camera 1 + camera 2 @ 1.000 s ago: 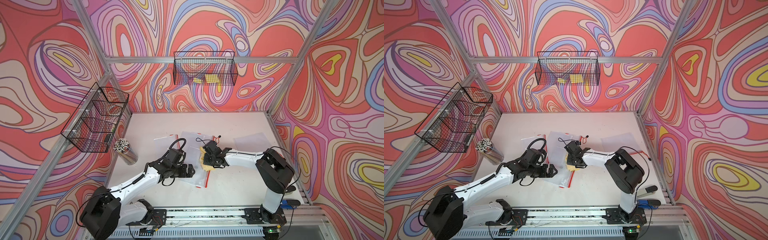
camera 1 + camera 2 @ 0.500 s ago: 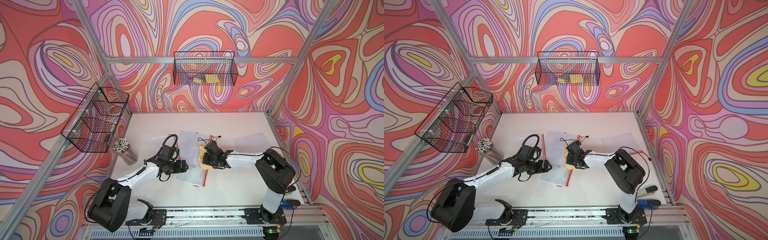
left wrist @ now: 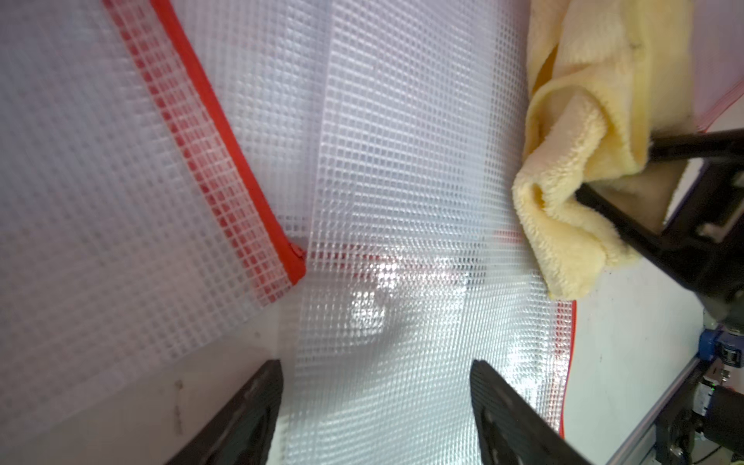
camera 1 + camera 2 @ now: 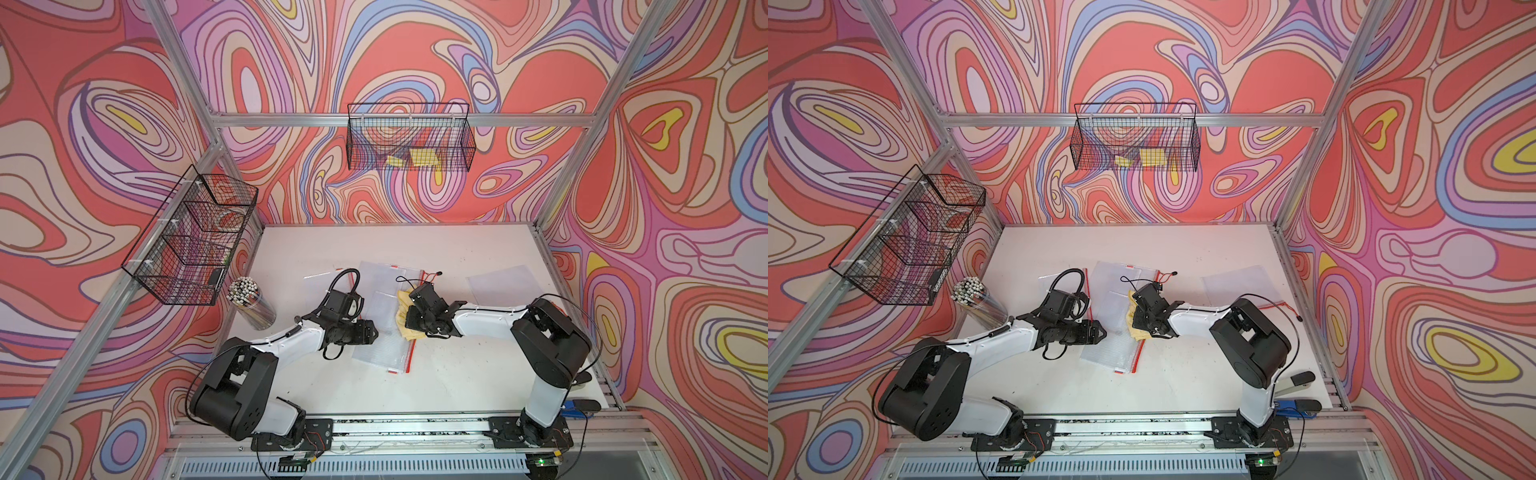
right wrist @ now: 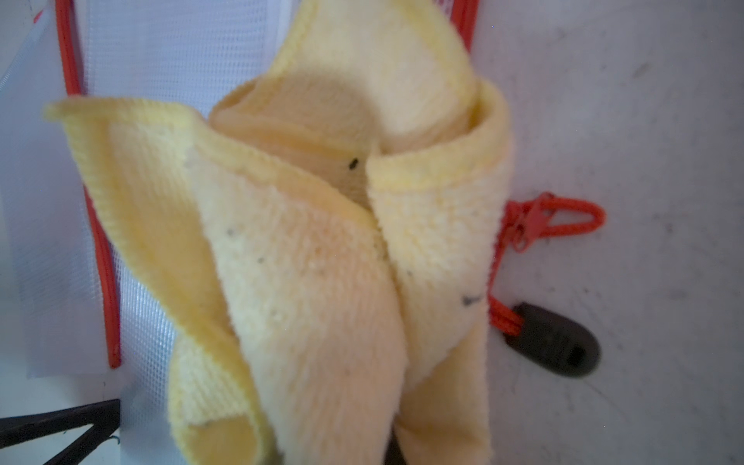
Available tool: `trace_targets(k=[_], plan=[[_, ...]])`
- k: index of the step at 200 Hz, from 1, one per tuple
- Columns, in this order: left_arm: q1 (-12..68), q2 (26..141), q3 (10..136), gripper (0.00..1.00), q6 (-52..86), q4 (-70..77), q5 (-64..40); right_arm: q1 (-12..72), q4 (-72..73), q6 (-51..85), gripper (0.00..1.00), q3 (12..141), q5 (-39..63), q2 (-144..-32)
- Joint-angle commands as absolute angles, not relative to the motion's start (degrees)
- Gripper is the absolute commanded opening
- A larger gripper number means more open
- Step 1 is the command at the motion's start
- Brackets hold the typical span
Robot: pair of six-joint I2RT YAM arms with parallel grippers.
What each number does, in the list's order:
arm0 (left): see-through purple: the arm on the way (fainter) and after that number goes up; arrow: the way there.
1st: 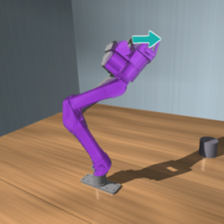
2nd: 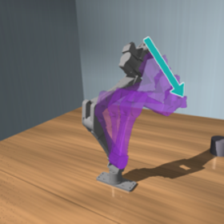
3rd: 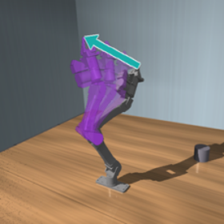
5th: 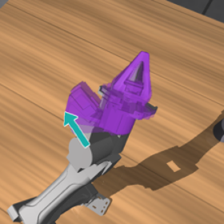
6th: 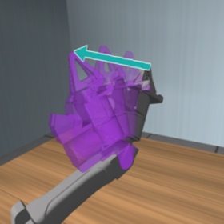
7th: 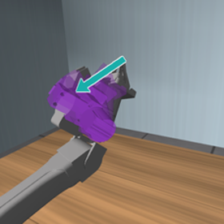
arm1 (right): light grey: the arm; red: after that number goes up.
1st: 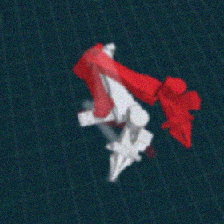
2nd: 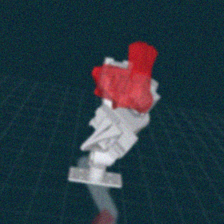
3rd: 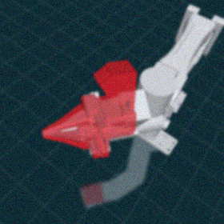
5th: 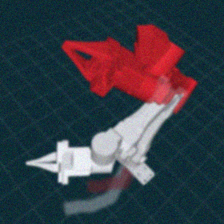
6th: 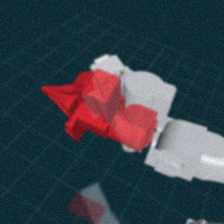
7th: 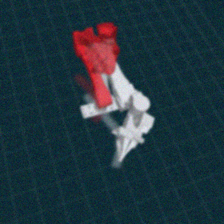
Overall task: Wipe the document bag
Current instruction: Wipe the dirt from the document bag.
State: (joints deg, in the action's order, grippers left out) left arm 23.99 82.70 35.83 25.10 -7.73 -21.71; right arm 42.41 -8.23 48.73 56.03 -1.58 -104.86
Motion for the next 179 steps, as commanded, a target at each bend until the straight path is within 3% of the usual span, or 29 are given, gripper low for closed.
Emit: trace_targets(k=[1, 75, 100, 152, 179], plan=[[23.8, 85.5, 34.6, 0.71, 25.4, -4.3, -26.1, 42.8, -19.5, 48.3, 0.0, 52.4, 1.9, -112.0], [23.8, 79.2, 33.8, 0.55, 26.3, -7.5, -25.3, 42.8, -19.4, 48.0, 0.0, 53.0, 2.6, -113.0], [23.8, 75.6, 33.2, 0.42, 27.6, -9.3, -25.3, 42.9, -18.9, 48.0, 0.0, 52.9, 2.6, -113.0], [23.8, 66.9, 30.1, 0.38, 31.9, -8.4, -27.0, 42.8, -19.2, 47.6, 0.0, 52.8, 2.9, -113.4], [23.7, 65.2, 27.2, 0.29, 32.6, -7.8, -27.4, 42.8, -19.2, 47.6, 0.0, 53.5, 3.1, -113.8]])
